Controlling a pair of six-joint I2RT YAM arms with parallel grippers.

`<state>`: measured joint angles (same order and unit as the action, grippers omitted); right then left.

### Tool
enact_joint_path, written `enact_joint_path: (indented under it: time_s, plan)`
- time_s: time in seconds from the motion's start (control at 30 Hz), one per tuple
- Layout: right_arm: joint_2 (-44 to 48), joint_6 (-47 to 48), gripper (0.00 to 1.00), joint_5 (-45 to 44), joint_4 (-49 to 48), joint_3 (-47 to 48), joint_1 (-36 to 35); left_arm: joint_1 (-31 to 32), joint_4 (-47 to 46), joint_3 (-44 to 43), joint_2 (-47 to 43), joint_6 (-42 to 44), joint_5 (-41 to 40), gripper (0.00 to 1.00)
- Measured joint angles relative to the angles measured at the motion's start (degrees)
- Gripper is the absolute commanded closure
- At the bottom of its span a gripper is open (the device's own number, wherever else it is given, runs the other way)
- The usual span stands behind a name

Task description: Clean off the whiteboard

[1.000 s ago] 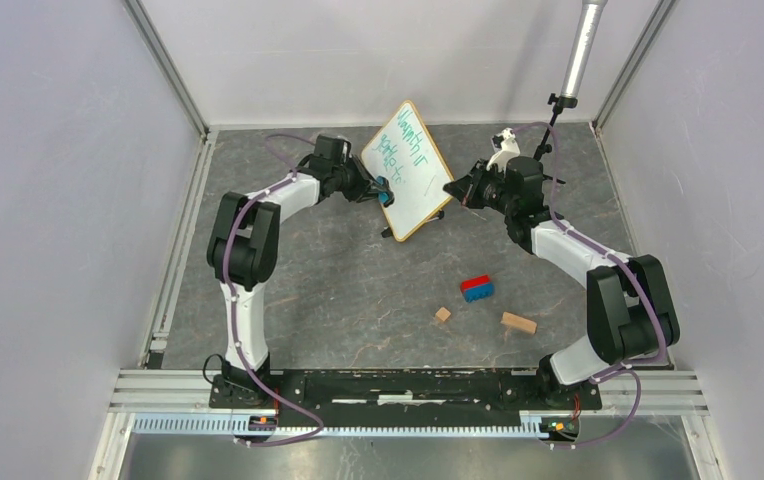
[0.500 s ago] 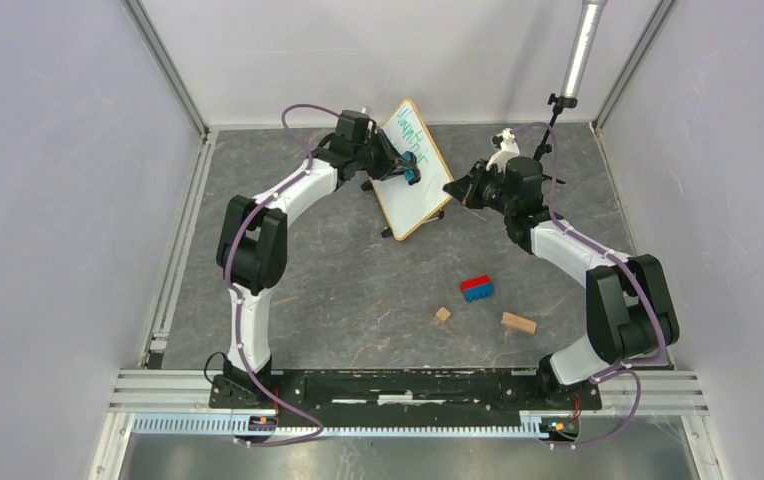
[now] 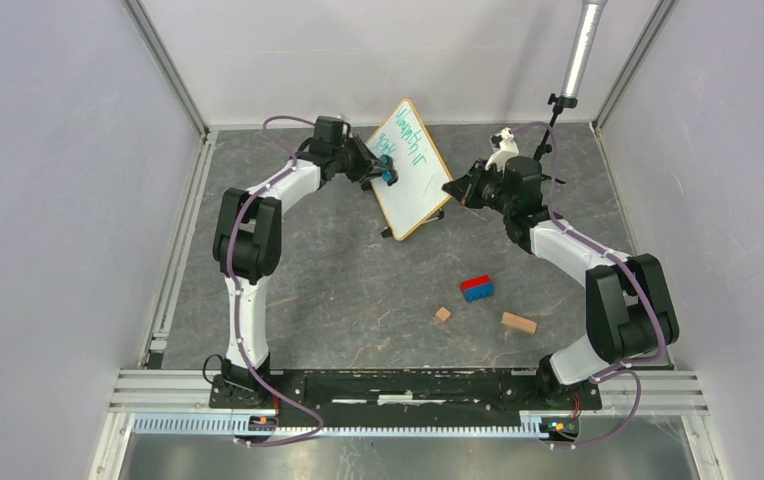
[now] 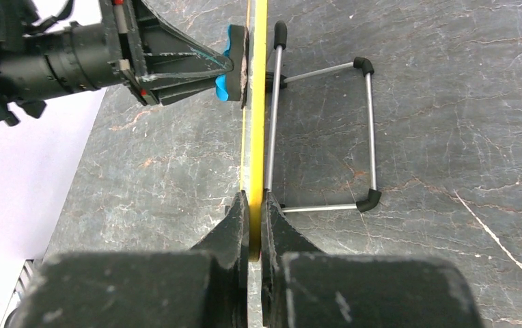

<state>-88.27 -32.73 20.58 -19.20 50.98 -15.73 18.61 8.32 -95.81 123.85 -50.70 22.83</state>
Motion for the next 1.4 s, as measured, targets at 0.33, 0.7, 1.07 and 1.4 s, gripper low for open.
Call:
enact_joint_path:
  time_s: [0.33, 0.7, 1.07, 1.4]
  plan:
    - [0.0, 0.0, 1.00, 0.4, 0.0, 0.4, -0.3, -3.1, -0.3, 4.4, 1.1, 0.0, -1.7, 0.79]
    - [0.0, 1.1, 1.00, 0.4, 0.0, 0.4, -0.4, 1.1, 3.5, -7.8, 1.5, 0.0, -3.1, 0.77]
    - [0.0, 1.6, 1.00, 0.0, 0.5, 0.8, -0.7, 2.6, 3.3, -15.6, 3.7, 0.2, -1.7, 0.77]
    - [-0.4, 0.8, 1.00, -0.1, 0.4, 1.2, -0.7, -3.1, 0.2, -4.5, 4.9, 0.2, -1.2, 0.78]
